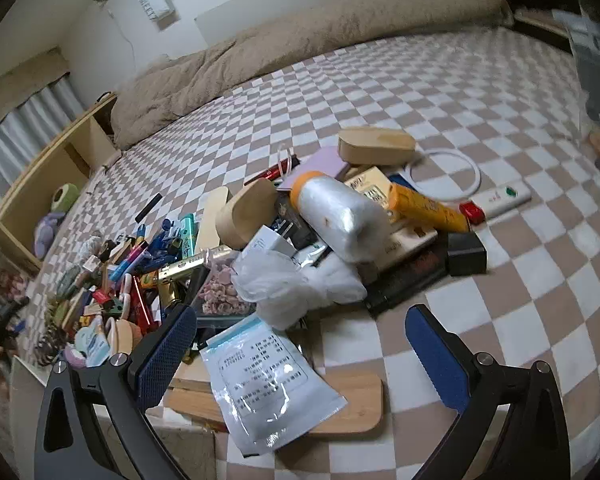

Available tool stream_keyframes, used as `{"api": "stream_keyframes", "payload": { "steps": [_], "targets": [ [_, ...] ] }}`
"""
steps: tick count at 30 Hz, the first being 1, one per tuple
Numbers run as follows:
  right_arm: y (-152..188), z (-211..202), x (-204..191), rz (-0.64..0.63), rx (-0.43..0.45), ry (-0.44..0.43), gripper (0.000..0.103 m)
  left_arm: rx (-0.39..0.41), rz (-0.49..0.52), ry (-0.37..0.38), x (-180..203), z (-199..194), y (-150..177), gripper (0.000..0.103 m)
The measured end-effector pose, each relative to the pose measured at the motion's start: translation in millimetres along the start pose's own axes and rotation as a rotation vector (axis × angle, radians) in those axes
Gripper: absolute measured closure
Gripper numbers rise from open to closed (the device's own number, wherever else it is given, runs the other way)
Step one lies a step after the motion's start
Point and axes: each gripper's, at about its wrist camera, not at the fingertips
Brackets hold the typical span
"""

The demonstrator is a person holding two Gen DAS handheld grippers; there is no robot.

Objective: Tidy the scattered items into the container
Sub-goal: 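Grasp the white plastic ring with the left gripper while the right gripper grasps the foil-wrapped roll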

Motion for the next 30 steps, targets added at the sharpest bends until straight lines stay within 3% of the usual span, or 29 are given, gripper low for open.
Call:
{"api": "stream_keyframes", "payload": {
  "steps": [3, 6, 7, 8, 10, 12, 18, 19, 20, 21, 25, 30],
  "targets": [
    [-10, -4, 2, 0.000, 0.087, 0.079, 0.000, 0.004, 0.017, 0.038, 17, -10, 1, 0.018],
    [-27, -1, -5, -0.078, 0.168, 0.176, 0.001, 0.011, 0.050, 0.056, 36, -21, 5, 0.018],
    [-33, 3, -8, -0.112, 0.175, 0.180, 0.007, 0.011, 0.063, 0.061, 42, -24, 6, 0.018],
    [-37, 7, -11, -0.146, 0.171, 0.177, 0.019, 0.011, 0.075, 0.066, 46, -27, 7, 0.018],
    [-44, 19, -17, -0.221, 0.153, 0.210, 0.032, 0.010, 0.102, 0.070, 55, -31, 9, 0.018],
    [-45, 30, -23, -0.305, 0.131, 0.235, 0.037, 0.009, 0.123, 0.079, 62, -35, 12, 0.018],
    [-45, 51, -42, -0.498, 0.088, 0.287, 0.037, 0.000, 0.161, 0.124, 81, -44, 18, 0.018],
    [-45, 54, -46, -0.531, 0.075, 0.303, 0.040, -0.002, 0.167, 0.130, 83, -45, 18, 0.018],
    [-45, 58, -48, -0.559, 0.062, 0.315, 0.052, -0.006, 0.176, 0.139, 88, -47, 20, 0.018],
    [-45, 63, -51, -0.588, 0.044, 0.331, 0.056, -0.010, 0.184, 0.148, 91, -48, 21, 0.018],
    [-43, 76, -64, -0.691, 0.001, 0.378, 0.057, -0.045, 0.225, 0.196, 106, -52, 28, 0.018],
    [-43, 74, -63, -0.626, 0.006, 0.381, 0.058, -0.061, 0.286, 0.226, 122, -61, 41, 0.018]
  ]
}}
Point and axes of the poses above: each gripper's, at about its wrist camera, not at the fingertips, and z roughly the way its jaws point, x to its right, y to its underside, and after that the axes turned 13 degrees about y, right-handed
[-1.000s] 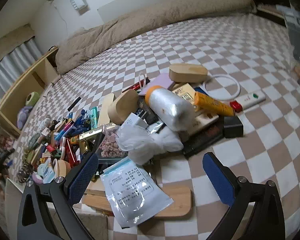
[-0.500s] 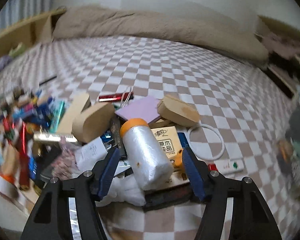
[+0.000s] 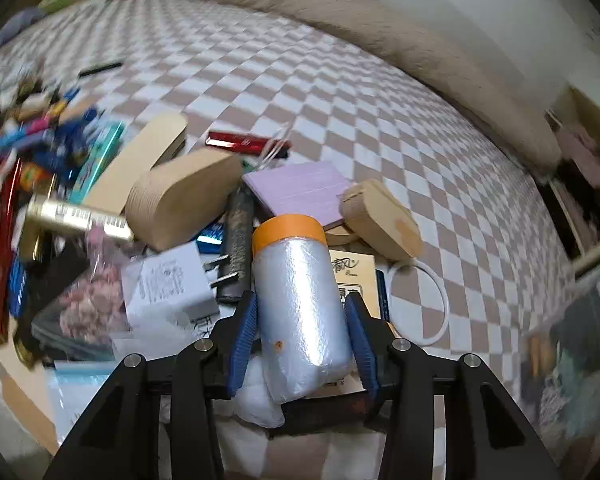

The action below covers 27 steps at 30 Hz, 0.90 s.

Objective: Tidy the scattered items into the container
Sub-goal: 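Grasp the white plastic ring with the left gripper while the right gripper grasps the foil-wrapped roll, then carry the white ring in the left gripper and the foil roll in the right gripper over the box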

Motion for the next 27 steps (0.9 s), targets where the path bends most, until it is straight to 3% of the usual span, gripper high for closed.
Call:
{"api": "stream_keyframes", "payload": {
  "steps": [8, 18, 27],
  "targets": [
    [14, -7, 39, 0.315, -0.021, -0.174, 0.060, -0.014, 0.035, 0.031, 14, -6, 13, 0.018],
    [30, -59, 73, 0.564, 0.030, -0.440, 0.060, 0.003, 0.077, 0.083, 34, -20, 16, 0.018],
    [47, -123, 75, 0.614, 0.104, -0.657, 0.060, 0.007, 0.114, 0.137, 60, -34, 28, 0.018]
  ]
}}
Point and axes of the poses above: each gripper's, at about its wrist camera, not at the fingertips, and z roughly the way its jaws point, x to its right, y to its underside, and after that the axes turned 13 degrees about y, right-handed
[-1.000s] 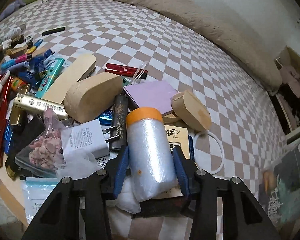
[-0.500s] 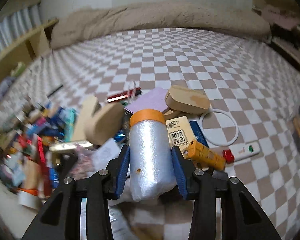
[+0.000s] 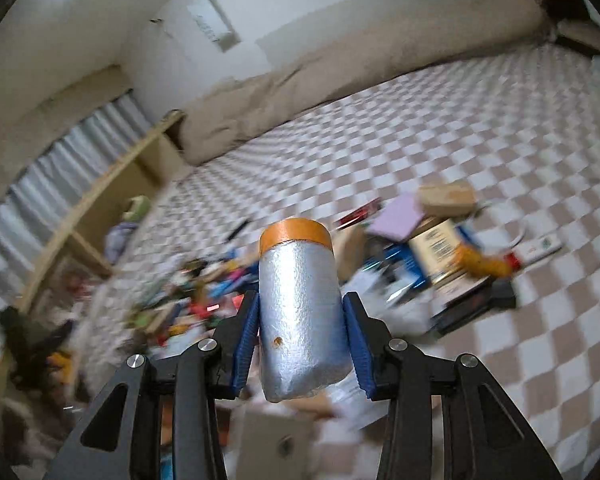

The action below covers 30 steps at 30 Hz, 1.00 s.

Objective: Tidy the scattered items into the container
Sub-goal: 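Carry the white ring in the left gripper and the foil roll in the right gripper over the box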

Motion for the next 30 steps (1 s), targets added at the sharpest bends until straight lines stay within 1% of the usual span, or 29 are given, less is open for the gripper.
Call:
{"api": "stream_keyframes", "payload": {
  "steps": [1, 4, 6, 9, 13, 18, 19, 22, 25, 27, 30],
  "targets": [
    [3, -7, -6, -0.012, -0.008, -0.020, 0.060, -0.002, 0.002, 0.008, 3, -1, 2, 0.018],
    [14, -23, -26, -0.091, 0.000, 0.001, 0.060, -0.014, 0.004, 0.038, 12, -2, 10, 0.018],
    [22, -30, -37, -0.131, -0.019, -0.025, 0.060, -0.018, 0.008, 0.046, 17, -3, 13, 0.018],
    [40, -37, -55, -0.210, -0.076, -0.071, 0.060, -0.022, 0.015, 0.060, 21, -3, 17, 0.018],
    [67, -33, -86, -0.321, -0.219, -0.150, 0.060, -0.034, 0.013, 0.079, 24, -4, 20, 0.018],
    [99, -27, -122, -0.484, -0.350, -0.210, 0.060, -0.049, 0.029, 0.099, 31, -5, 27, 0.018],
    [107, -26, -130, -0.530, -0.381, -0.234, 0.060, -0.052, 0.033, 0.103, 32, -5, 27, 0.018],
    [132, -21, -143, -0.648, -0.452, -0.279, 0.060, -0.060, 0.051, 0.121, 38, -6, 28, 0.018],
    [150, -15, -151, -0.737, -0.523, -0.309, 0.060, -0.076, 0.082, 0.158, 47, -7, 30, 0.018],
    [159, -13, -155, -0.776, -0.559, -0.331, 0.060, -0.087, 0.109, 0.180, 54, -8, 32, 0.018],
    [171, -10, -160, -0.824, -0.614, -0.389, 0.060, -0.096, 0.161, 0.196, 68, -10, 34, 0.018]
  ]
}}
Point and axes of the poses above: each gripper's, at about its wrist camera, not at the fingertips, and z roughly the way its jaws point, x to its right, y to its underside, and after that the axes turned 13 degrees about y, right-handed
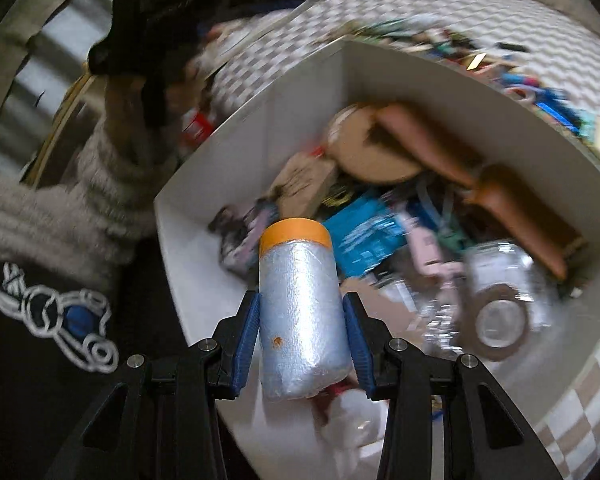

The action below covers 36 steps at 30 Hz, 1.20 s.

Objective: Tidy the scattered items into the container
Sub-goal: 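Carry the white ring in the left gripper and the foil roll in the right gripper over the box, then open the right gripper to drop the foil roll while the left gripper lowers the white ring into the box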

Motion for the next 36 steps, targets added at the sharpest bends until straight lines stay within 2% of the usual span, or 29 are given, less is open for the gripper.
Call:
{"api": "stream_keyframes", "payload": {
  "steps": [6, 15, 19, 21, 23, 26, 33, 36],
  "targets": [
    [2, 20, -12, -0.089, -0.093, -0.072, 0.060, -0.033, 0.083, 0.051, 26, 1, 3, 0.018],
    [1, 33, -1, -0.066, -0.183, -0.182, 0.060, -0.147, 0.098, 0.150, 45, 13, 12, 0.018],
    [5, 43, -2, -0.092, -0.226, -0.197, 0.060, -0.170, 0.091, 0.145, 44, 19, 15, 0.018],
    [5, 49, -3, -0.092, -0.238, -0.197, 0.056, -0.180, 0.072, 0.136, 39, 22, 15, 0.018],
    [5, 49, 1, -0.076, -0.222, -0.181, 0.034, -0.183, 0.057, 0.138, 34, 22, 16, 0.018],
    [4, 39, 10, -0.028, -0.182, -0.193, 0.010, -0.185, 0.048, 0.140, 32, 23, 16, 0.018],
    [7, 9, 21, 0.004, -0.061, -0.158, 0.009, -0.211, 0.037, 0.135, 32, 30, 21, 0.018],
    [7, 0, 25, 0.037, 0.029, -0.109, 0.009, -0.218, 0.032, 0.137, 32, 30, 24, 0.018]
  ]
}}
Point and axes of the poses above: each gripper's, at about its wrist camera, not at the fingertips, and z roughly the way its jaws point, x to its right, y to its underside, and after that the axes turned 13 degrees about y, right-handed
